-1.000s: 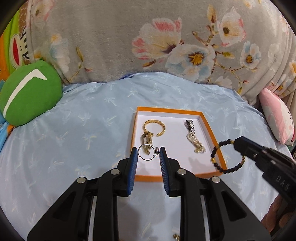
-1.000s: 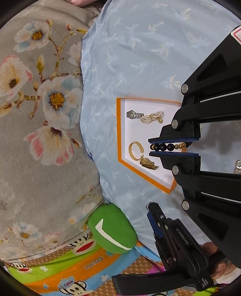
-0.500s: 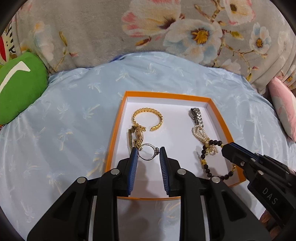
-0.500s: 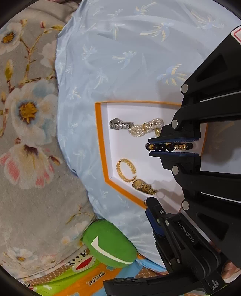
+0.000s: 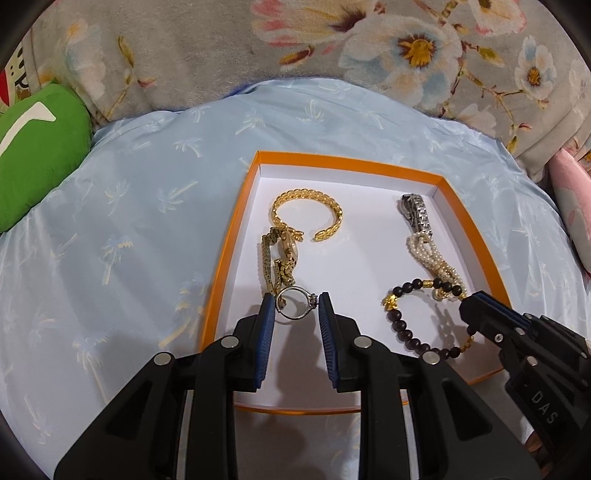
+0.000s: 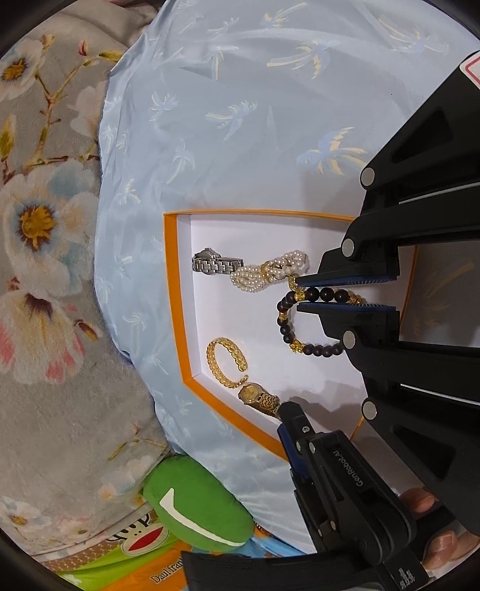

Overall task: Organize jewelry
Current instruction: 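Lower the rings and bead bracelet into the box and open both grippers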

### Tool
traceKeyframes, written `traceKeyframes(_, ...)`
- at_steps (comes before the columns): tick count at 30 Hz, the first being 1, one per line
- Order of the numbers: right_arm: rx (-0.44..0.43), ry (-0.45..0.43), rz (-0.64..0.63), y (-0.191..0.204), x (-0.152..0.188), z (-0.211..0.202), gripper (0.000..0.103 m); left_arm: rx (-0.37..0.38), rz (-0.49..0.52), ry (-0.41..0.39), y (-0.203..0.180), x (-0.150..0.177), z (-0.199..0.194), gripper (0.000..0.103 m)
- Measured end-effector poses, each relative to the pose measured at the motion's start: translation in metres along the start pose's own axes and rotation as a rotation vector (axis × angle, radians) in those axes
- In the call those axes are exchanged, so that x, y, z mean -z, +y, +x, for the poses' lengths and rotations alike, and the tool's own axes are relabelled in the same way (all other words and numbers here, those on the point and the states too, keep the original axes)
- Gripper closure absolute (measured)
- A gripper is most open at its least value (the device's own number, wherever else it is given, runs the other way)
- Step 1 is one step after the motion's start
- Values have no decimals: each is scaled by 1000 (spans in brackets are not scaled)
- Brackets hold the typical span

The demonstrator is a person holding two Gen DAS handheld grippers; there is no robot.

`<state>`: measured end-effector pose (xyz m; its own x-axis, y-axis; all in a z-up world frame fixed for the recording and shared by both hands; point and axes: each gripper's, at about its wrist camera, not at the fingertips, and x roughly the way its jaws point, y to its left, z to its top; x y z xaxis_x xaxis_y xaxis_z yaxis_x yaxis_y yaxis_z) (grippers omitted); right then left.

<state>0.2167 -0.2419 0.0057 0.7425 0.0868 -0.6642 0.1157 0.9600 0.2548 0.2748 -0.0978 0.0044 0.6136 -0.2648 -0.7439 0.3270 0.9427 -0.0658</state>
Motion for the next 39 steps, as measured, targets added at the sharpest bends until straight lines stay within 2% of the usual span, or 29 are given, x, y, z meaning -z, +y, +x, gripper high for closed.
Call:
traceKeyframes(20, -3, 0, 19, -4, 1, 0, 95, -16, 16, -2, -2, 2, 3, 79)
traceKeyframes(25, 2, -14, 31, -7, 1, -2, 92, -28, 17, -20, -2, 2, 1, 61)
traceKeyframes(30, 6, -37, 36, -8, 0, -6, 81, -38, 33, -37, -5, 3, -2, 51)
traceKeyframes(39, 18, -110, 26, -5, 2, -20, 76, -39, 28, -72, -3, 4, -12, 50)
